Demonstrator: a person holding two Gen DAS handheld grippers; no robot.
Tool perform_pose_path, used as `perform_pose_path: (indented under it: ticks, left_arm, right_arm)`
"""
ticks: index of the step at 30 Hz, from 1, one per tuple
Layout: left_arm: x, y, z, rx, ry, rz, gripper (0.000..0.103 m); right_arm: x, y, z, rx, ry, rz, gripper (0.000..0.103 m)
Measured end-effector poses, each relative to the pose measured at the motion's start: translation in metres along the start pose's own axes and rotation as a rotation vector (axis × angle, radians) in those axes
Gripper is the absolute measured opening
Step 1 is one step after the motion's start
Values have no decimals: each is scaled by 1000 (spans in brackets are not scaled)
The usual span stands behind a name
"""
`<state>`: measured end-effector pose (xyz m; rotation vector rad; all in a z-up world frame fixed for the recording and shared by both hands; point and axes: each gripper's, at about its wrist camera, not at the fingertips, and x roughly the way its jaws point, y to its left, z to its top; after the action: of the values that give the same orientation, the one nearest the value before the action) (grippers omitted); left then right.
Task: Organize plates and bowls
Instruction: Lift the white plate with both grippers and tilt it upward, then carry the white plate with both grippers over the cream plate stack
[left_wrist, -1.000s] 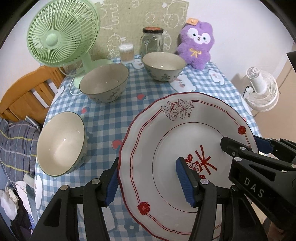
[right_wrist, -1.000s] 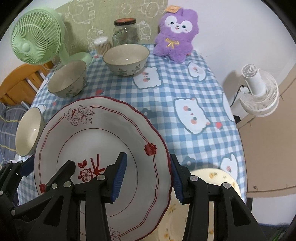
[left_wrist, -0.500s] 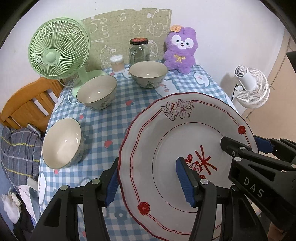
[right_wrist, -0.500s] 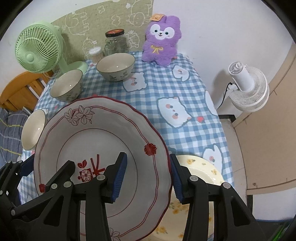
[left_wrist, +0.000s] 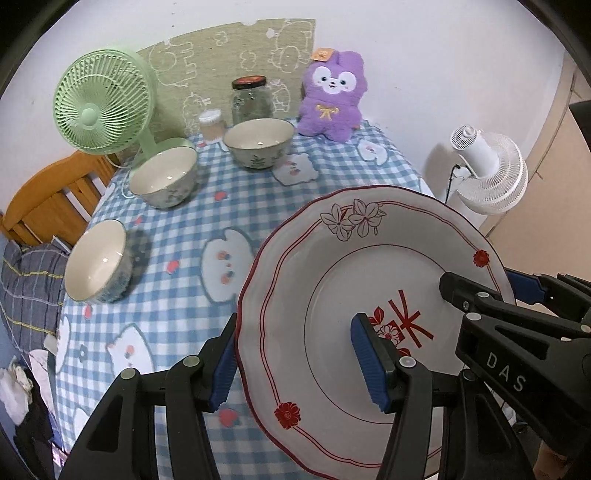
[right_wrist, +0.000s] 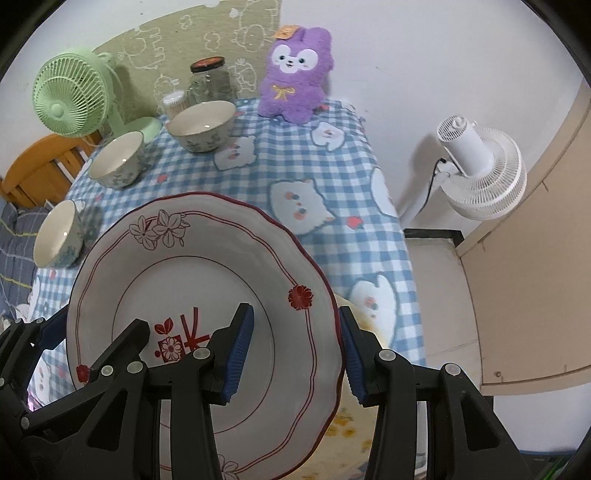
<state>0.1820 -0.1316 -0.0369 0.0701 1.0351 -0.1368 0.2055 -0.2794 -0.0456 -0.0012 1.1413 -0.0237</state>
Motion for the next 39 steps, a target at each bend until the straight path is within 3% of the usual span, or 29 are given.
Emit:
perform_pose_path:
  ticks: [3, 7, 19, 39]
  left_arm:
    - [3, -10, 0, -20, 7, -6, 45]
    - [6, -30, 1, 10, -24, 30, 45]
    - [35, -65, -20, 24, 64, 5, 45]
    - [56, -74, -42, 10, 115, 23, 46]
  right_arm:
    - [4, -12, -12, -4, 22, -4, 49]
    - [12, -31, -25, 61, 59, 23, 49]
    - [34, -62, -41, 39, 87, -8, 49]
    - [62, -67, -55, 12, 137, 2, 48]
